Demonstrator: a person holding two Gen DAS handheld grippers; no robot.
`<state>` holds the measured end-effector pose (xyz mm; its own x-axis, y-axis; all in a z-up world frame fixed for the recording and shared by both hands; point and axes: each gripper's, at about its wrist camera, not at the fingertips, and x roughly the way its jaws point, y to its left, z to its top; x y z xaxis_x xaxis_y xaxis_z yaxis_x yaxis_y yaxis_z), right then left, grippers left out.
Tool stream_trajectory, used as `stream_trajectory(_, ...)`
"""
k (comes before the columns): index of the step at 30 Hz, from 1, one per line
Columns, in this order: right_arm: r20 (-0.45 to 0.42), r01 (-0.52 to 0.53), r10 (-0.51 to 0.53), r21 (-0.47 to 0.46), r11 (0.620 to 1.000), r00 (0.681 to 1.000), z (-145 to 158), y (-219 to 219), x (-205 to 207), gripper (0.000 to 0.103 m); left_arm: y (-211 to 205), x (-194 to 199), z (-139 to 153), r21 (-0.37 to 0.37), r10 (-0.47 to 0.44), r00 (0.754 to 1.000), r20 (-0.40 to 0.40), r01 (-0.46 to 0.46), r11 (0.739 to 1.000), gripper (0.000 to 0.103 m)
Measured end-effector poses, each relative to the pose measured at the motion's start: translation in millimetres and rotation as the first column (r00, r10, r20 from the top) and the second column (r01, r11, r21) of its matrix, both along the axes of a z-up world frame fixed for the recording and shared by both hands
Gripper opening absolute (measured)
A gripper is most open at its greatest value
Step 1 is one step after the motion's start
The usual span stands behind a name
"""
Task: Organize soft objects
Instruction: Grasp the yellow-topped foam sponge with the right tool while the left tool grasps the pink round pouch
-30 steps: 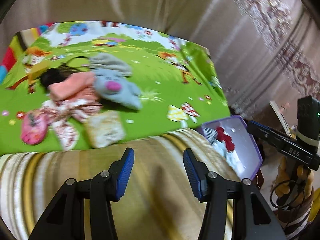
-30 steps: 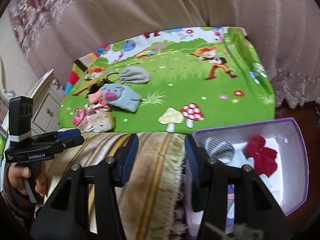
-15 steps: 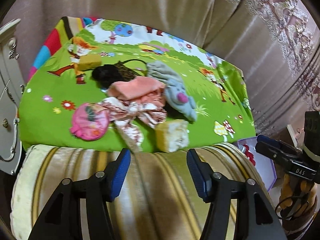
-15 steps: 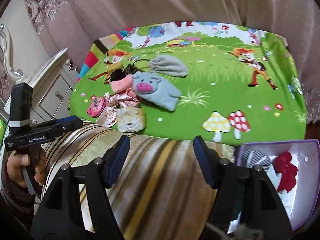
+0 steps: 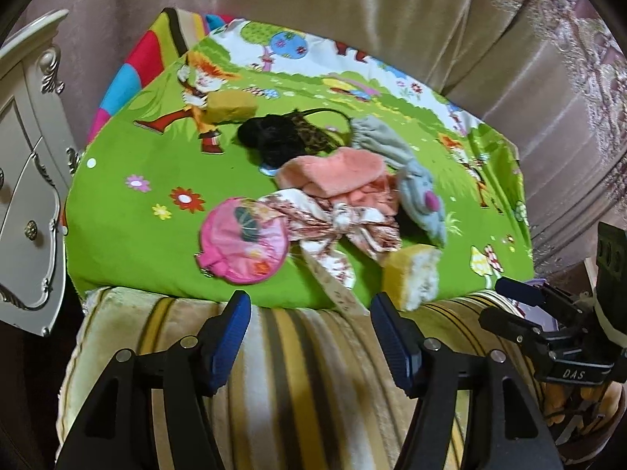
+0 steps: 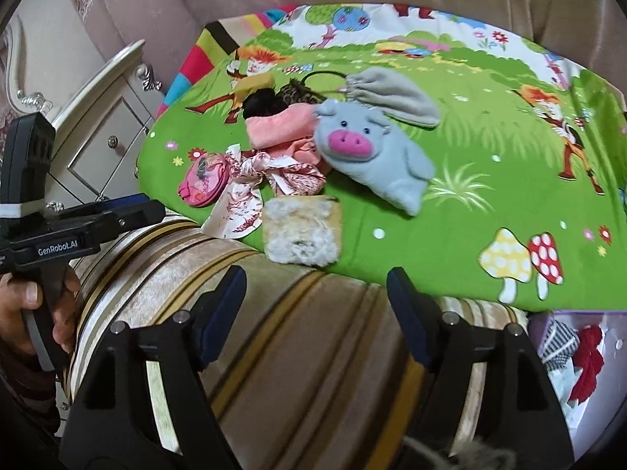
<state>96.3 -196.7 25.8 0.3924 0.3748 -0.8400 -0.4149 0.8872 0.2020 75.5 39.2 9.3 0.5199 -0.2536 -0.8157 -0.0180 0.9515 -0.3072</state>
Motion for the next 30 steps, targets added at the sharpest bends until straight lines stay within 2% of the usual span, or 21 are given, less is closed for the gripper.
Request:
stream_trajectory(10,-0.048,-0.037,0.035,-0.039,0.999,0.998,-19,27,22,0.079,17,36,-23,0.063,0.034,0.995,-0.095,-0.028,0.998,0.076)
stream_trajectory(18,-0.082,-0.06,0.054,-0.071,0.996,0.995,-34,46,37,0.079,19,61,-45,0.089,0.02,0.985,-0.17,-0.005,0.996,0.077)
stream_trajectory(25,-0.111,-0.067,0.058,-0.08,0.995,0.992,-46,54,48,0.079,20,74,-55,0.106,0.011,0.98,-0.2,0.01,0.994,0.077)
stream_trajectory(30,-0.129,-0.064,0.052,-0.09,0.994,0.99,-54,60,55,0.079,15,82,-58,0.144,0.001,0.98,-0.2,0.028,0.989,0.078)
